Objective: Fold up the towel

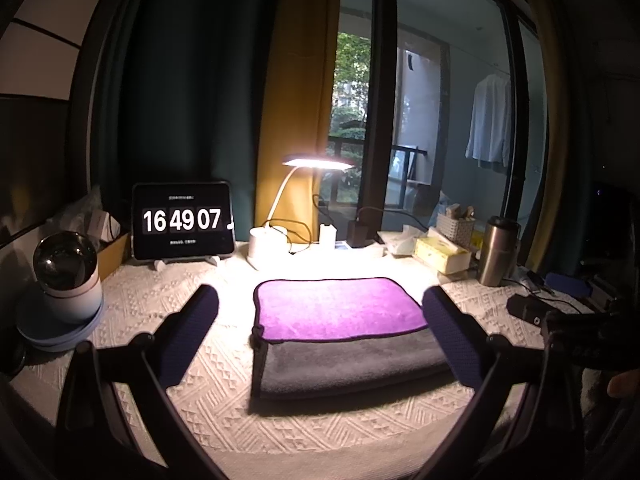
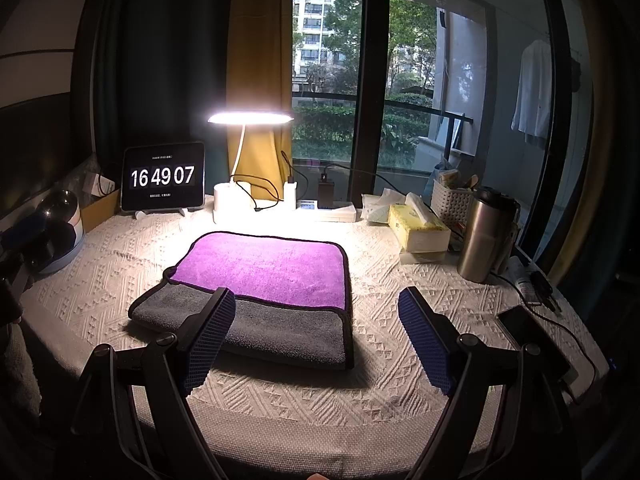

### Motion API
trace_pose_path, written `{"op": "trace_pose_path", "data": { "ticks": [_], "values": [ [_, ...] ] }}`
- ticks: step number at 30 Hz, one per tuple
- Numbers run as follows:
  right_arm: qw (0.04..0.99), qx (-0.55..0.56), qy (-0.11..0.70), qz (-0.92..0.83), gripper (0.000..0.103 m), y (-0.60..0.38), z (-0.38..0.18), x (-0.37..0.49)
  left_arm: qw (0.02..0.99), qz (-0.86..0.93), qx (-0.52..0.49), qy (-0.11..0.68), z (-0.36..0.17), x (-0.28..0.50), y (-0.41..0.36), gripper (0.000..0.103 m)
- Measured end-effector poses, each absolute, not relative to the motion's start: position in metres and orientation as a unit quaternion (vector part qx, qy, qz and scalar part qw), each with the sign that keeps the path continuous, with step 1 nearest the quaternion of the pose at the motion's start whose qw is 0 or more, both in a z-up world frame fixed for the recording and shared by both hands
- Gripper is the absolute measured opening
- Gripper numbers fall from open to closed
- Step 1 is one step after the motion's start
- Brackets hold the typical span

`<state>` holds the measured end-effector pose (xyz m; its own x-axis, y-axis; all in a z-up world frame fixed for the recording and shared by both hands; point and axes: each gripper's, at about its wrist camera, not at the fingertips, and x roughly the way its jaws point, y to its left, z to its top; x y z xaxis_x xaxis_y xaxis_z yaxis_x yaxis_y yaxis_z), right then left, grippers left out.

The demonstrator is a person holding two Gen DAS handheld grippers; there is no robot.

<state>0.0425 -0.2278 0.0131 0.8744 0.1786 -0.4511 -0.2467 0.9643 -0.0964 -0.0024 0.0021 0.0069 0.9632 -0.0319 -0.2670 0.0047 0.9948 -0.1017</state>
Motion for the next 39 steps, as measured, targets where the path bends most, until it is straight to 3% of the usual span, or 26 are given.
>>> {"op": "trace_pose_path", "data": {
  "ticks": [39],
  "values": [
    [0.963, -0.072, 0.236, 0.112, 0.086, -0.224, 0.012, 0.061, 0.987, -0.009, -0.055, 0.149, 0.006, 0.017, 0.004, 0.102]
  ]
}}
